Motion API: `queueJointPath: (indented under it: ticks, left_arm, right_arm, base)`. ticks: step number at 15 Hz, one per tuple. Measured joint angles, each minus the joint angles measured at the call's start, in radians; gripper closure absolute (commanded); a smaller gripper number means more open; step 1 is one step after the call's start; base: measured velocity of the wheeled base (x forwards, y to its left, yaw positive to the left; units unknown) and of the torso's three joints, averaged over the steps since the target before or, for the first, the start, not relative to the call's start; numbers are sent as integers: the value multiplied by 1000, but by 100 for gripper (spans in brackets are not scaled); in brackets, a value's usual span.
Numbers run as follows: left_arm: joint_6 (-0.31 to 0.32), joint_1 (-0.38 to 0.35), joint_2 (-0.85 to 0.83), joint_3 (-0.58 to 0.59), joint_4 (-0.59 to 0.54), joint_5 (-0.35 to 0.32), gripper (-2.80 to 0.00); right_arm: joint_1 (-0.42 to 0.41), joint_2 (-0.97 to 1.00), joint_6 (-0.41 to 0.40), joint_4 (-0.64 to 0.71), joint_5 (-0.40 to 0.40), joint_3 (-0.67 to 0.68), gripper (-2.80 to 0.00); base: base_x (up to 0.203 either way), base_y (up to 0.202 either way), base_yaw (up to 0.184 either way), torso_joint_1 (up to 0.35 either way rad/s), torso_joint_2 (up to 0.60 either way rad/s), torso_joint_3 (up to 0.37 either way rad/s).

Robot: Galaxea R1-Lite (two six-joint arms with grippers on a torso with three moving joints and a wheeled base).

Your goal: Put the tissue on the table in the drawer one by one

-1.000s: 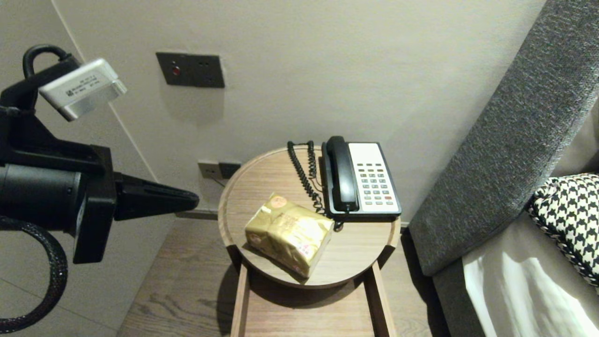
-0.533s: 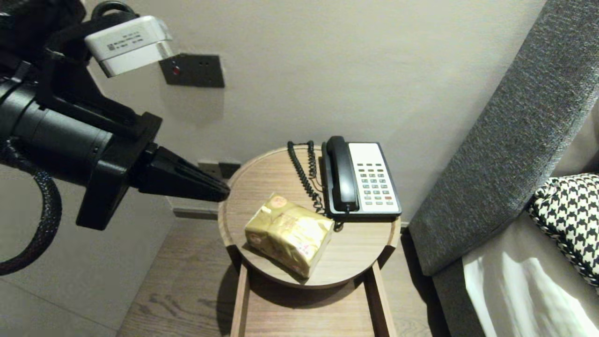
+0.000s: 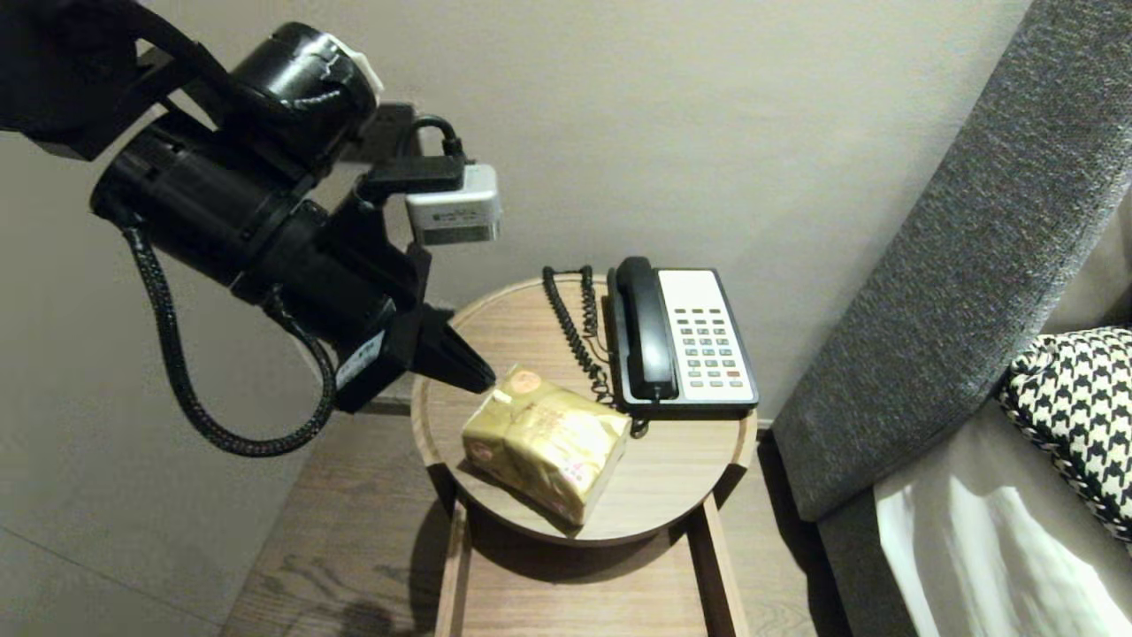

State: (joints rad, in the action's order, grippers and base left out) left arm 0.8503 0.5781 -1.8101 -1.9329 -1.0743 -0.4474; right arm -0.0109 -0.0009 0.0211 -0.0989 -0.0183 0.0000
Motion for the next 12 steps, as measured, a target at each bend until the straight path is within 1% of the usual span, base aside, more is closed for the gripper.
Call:
queueJointPath:
  ticks: [1,3,4,6,9,10,12]
  left_arm:
    - [17,1,-10,-4,4,23,0]
    - [79,3,-26,-7,20,30,0]
    - [101,4,-33,-7,39,39,-280]
    - [131,13,-53,-7,86,69,-280]
    - [143,35,-84,-6,129,77,-280]
    - [156,41,-94,-6,135,78,-280]
    - [233,47,-106,-3,113,65,-280]
  right_arm:
    - [0,0,0,0,0,0,0]
    - [0,0,0,0,0,0,0]
    - [0,0,0,0,0,0,0]
    - [0,0,0,0,0,0,0]
    - [0,0,0,0,0,0,0]
    - [0,0,0,0,0,0,0]
    - [0,0,0,0,0,0,0]
  base:
    - [0,0,0,0,0,0]
    - [0,0,0,0,0,0]
    - [0,0,0,0,0,0]
    - [0,0,0,0,0,0]
    - [0,0,0,0,0,0]
    - [0,0,0,0,0,0]
    - [0,0,0,0,0,0]
